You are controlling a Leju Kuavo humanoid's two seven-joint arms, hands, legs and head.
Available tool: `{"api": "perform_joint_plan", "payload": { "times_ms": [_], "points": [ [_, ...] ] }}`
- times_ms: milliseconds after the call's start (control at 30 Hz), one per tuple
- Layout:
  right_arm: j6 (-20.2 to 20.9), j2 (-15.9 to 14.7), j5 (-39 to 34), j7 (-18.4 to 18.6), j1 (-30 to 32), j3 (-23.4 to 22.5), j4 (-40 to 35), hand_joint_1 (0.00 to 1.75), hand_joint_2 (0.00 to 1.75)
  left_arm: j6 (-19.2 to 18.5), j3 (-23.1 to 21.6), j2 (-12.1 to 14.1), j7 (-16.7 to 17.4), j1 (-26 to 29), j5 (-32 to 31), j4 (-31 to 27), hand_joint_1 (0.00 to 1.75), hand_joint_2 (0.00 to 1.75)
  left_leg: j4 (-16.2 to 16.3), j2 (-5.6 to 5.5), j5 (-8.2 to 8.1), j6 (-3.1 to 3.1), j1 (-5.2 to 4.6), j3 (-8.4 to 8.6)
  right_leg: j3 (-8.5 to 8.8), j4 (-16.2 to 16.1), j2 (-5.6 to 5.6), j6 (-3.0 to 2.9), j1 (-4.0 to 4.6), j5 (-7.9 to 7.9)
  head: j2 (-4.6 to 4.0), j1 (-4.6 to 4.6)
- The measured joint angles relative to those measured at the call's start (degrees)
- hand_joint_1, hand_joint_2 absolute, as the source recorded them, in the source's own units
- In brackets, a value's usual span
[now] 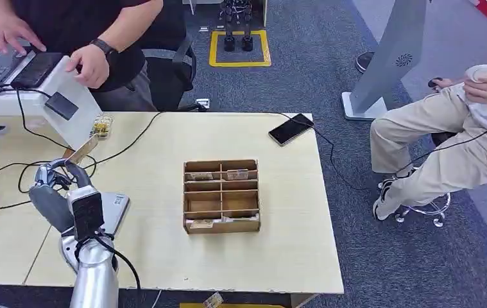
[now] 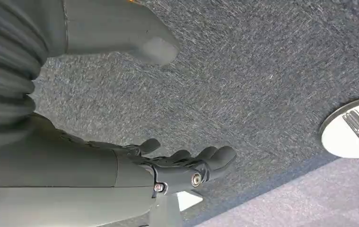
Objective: Pass the card to the sensor for recognition and then transmit it.
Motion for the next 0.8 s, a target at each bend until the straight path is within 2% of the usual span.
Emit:
{"api": "perform_joint_plan", "payload": {
  "times_ms": [100,400,500,700,800],
  "points": [
    [0.0,0.0,0.0,0.1,0.0,0.0,0.2,0.0,1.75,0.0,1.0,-0.1,0.0,0.0,-2.1,-0.4,1.75,1.75,0.0,0.0,0.0,0.0,0.01,-0.01,0.01,0.0,0.0,0.0,0.0,0.0,0.0,0.0],
    [0.0,-0.1,0.4,0.1,0.0,0.0,0.9,0.0,1.75,0.0,11.1,-0.5,-0.1,0.1,-23.2,-10.3,1.75,1.75,0.0,0.02,0.0,0.0,0.03,-0.03,-0.01,0.0,0.05,-0.01,0.01,-0.01,0.0,0.02],
    [0.0,-0.2,0.4,0.0,0.0,0.0,1.1,0.0,1.75,0.0,13.5,-0.6,-0.1,0.2,-24.6,-12.9,1.75,1.75,0.0,0.0,0.0,0.0,0.03,-0.03,-0.01,0.0,0.04,-0.01,0.02,-0.01,0.0,0.0],
    [0.0,-0.3,0.4,0.0,-0.1,0.0,1.4,0.0,1.75,0.0,15.6,-0.7,-0.1,0.3,-25.0,-15.5,1.75,1.75,0.0,0.0,0.0,0.0,0.03,-0.04,0.0,0.0,0.03,0.0,0.01,0.0,0.0,0.0],
    [0.0,-0.4,0.3,-0.2,-0.1,0.0,1.5,0.0,1.75,0.0,16.9,-0.7,-0.1,0.4,-29.3,-17.1,1.75,1.75,0.0,0.01,0.0,0.0,0.03,-0.04,0.0,0.0,0.04,0.0,0.01,0.0,0.0,0.0]
  ]
}}
